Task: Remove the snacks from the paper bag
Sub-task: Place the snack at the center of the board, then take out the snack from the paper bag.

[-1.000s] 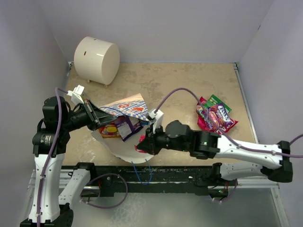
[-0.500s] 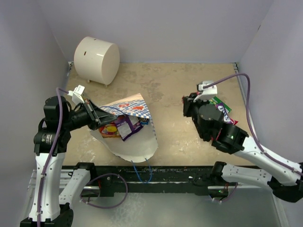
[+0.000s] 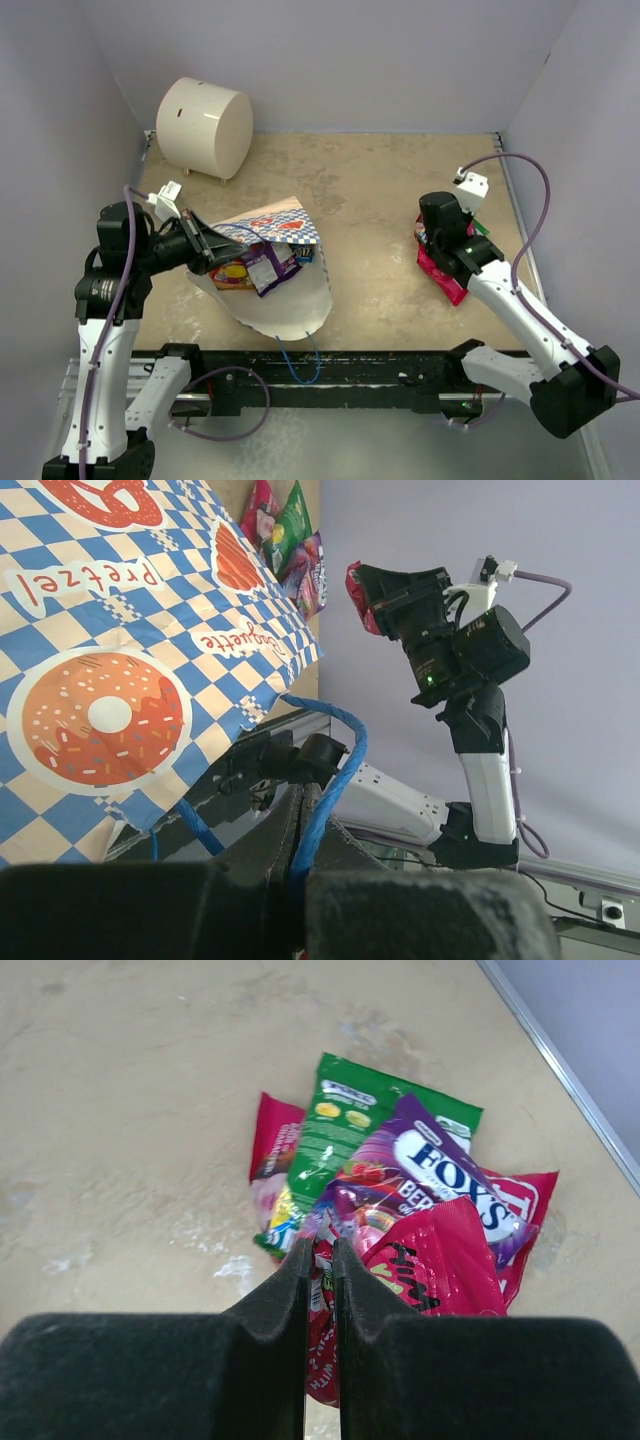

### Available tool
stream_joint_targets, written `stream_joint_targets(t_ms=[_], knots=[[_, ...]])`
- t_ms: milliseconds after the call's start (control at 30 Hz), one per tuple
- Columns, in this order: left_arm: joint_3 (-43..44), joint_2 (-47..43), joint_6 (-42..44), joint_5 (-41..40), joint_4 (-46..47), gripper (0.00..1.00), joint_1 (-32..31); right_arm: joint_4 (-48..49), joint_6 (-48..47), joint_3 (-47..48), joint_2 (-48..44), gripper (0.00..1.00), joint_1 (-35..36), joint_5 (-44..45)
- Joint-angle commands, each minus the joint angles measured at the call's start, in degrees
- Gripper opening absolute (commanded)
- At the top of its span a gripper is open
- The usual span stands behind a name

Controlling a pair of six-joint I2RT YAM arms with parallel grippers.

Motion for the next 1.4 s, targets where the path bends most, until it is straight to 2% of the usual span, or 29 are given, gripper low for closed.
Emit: stream_joint_targets(t_ms=[0,300,467,667,700,733,767,833,867,933,1033,1167,1300,1367], knots=[[1.76,-2.28,-2.23,1.04,1.54,0.0,-0.1,2.24,3.39,-0.88,1.31,0.0,-5.36,-1.63],[0.21,-5.34,-7.45,0.44,4.79,0.0,-0.06,13.62,-2.58,-5.54,6.8,0.0,-13.64,-5.26],[1.94,-3.17,-4.79,0.77,2.38,0.0,-0.06,20.39,-1.76,-8.5,8.83,0.0,-14.9,-7.92],[2.74,-3.07,-5.4,0.66,2.15,0.0,-0.12,17.39,1.4,-8.41,9.71,0.0,-15.11,-10.31],[2.89,-3.05,-5.49,0.87,2.19,0.0,-0.07,16.96,1.69,-8.7,8.88,0.02,-15.11,-10.49],[2.97,-3.02,-5.51,0.95,2.27,0.0,-0.06,16.9,1.6,-9.14,7.73,0.09,-15.11,-10.9],[3.1,-3.01,-5.5,1.14,2.24,0.0,-0.06,16.88,1.24,-9.58,6.58,0.2,-15.11,-11.71],[3.37,-2.75,-5.43,1.76,2.36,0.0,-0.07,16.67,0.46,-10.32,3.95,0.5,-15.12,-13.17],[3.48,-2.56,-5.18,2.07,2.45,0.0,-0.09,16.85,-0.15,-10.6,2.57,0.56,-15.11,-13.8],[3.63,-2.36,-4.64,2.41,2.42,0.0,-0.11,15.8,-1.39,-10.38,0.15,0.57,-15.11,-15.21],[3.89,-2.31,-4.4,2.98,2.2,0.0,-0.12,11.19,-1.57,-8.02,-2.73,0.66,-15.11,-19.1],[4.21,-2.9,-4.18,3.39,1.59,0.0,-0.06,2.66,2.61,-5.72,-6.32,0.69,-15.11,-27.26],[3.93,-3.24,-3.38,3.66,0.63,0.0,-0.06,6.12,7.93,-10.48,-9.3,0.69,-14.98,-52.06],[3.81,-3.42,-3.36,3.59,0.62,0.0,-0.1,9.03,13.15,-13.51,-10.08,0.71,-14.52,-60.31]])
